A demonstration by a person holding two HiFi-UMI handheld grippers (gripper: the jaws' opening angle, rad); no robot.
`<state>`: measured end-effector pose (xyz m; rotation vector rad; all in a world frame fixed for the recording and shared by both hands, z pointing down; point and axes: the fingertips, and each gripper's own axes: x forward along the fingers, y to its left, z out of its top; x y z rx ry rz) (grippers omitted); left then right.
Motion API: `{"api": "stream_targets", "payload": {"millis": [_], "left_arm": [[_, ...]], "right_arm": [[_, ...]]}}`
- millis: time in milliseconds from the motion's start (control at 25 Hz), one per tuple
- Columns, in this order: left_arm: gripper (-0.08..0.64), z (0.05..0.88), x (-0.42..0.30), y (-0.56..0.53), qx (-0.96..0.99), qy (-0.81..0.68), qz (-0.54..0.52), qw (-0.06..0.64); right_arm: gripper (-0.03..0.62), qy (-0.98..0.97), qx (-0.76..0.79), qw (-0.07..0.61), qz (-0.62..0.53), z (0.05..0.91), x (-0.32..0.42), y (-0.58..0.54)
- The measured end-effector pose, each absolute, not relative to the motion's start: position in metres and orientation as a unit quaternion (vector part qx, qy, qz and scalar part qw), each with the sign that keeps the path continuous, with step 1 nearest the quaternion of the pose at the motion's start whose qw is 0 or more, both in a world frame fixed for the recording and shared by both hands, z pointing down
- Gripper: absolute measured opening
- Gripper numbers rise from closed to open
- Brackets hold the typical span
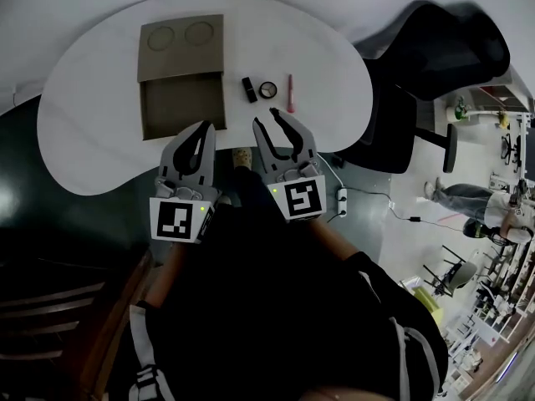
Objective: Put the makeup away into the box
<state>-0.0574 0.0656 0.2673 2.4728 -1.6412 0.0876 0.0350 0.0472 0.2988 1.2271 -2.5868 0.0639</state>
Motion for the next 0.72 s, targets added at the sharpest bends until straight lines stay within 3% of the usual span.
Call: {"api": "stream_targets", "payload": {"millis": [720], "left_arm": [[0.003,0.303,-0.036,0.010,0.826,-0.548,0.073,0.113]], "right_arm": [[0.135,-0.911,0.374,0.164,0.048,0.370,0.028,-0.011]]}}
